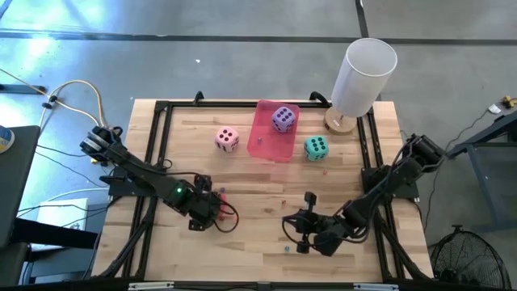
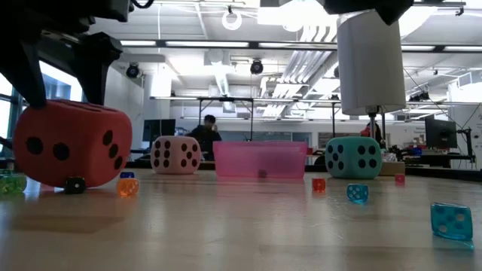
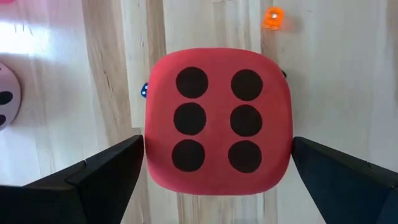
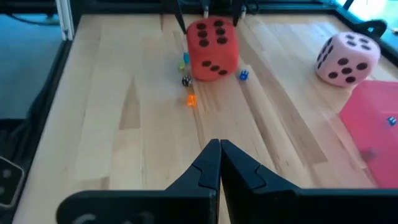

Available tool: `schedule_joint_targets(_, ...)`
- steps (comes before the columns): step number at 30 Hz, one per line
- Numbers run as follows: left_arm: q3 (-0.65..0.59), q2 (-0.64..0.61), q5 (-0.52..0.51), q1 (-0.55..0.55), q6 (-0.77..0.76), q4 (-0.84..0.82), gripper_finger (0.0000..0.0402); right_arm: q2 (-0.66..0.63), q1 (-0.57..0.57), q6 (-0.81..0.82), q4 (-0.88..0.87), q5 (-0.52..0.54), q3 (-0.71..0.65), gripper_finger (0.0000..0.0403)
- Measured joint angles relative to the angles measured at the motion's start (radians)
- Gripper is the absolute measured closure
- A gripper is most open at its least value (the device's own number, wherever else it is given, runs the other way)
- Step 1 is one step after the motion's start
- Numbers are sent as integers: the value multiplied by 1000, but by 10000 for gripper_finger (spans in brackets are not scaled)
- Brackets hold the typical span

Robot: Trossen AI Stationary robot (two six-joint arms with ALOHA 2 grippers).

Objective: Pick & Place Dice
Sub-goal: Put the large red dice into the bin

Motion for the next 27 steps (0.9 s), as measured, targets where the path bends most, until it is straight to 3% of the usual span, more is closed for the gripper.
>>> schedule_joint_targets(6,0,26,1,21,-22,0,2,1,-15,1,3,-45,0,401)
schedule_joint_targets(27,0,88,-50,30,45,21,2,0,-15,0,9,-49,0,401)
